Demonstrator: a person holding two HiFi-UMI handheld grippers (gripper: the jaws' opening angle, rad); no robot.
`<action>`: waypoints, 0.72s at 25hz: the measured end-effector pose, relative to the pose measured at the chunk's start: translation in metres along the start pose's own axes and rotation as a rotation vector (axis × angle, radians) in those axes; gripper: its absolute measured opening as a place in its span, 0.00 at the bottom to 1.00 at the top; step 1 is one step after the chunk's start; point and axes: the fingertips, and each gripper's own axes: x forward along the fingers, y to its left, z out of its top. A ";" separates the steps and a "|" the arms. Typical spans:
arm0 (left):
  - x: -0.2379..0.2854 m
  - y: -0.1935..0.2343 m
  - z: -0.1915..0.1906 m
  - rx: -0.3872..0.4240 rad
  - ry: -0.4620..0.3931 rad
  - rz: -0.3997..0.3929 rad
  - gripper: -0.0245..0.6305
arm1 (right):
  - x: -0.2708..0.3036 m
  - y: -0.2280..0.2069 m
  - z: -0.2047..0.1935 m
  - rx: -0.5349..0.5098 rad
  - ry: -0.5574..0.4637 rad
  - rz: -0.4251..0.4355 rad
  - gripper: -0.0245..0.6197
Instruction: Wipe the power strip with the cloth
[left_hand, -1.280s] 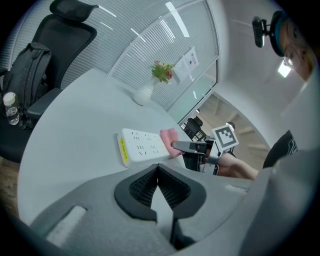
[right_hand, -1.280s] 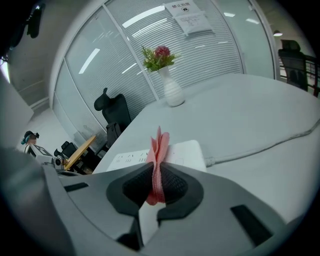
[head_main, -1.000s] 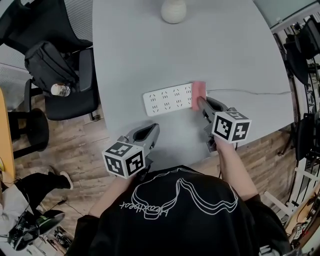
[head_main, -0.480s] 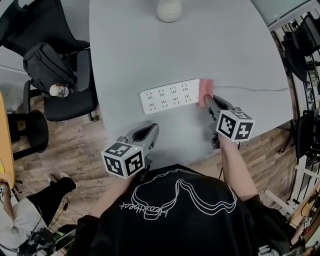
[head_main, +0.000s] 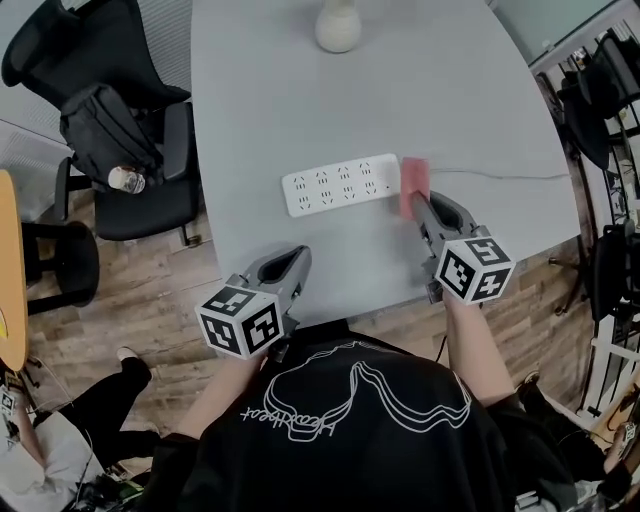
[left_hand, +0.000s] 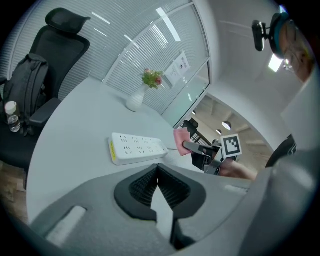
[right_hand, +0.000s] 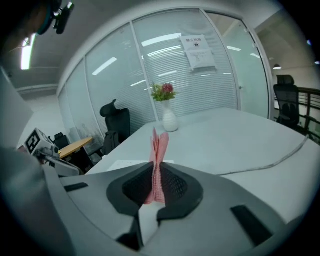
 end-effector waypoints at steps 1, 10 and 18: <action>-0.004 -0.005 0.001 0.007 -0.012 0.000 0.06 | -0.007 0.008 0.004 -0.028 -0.018 0.021 0.10; -0.061 -0.052 0.020 0.095 -0.144 0.013 0.06 | -0.084 0.085 0.039 -0.147 -0.196 0.206 0.10; -0.121 -0.106 0.047 0.240 -0.275 -0.009 0.06 | -0.140 0.139 0.048 -0.088 -0.251 0.338 0.10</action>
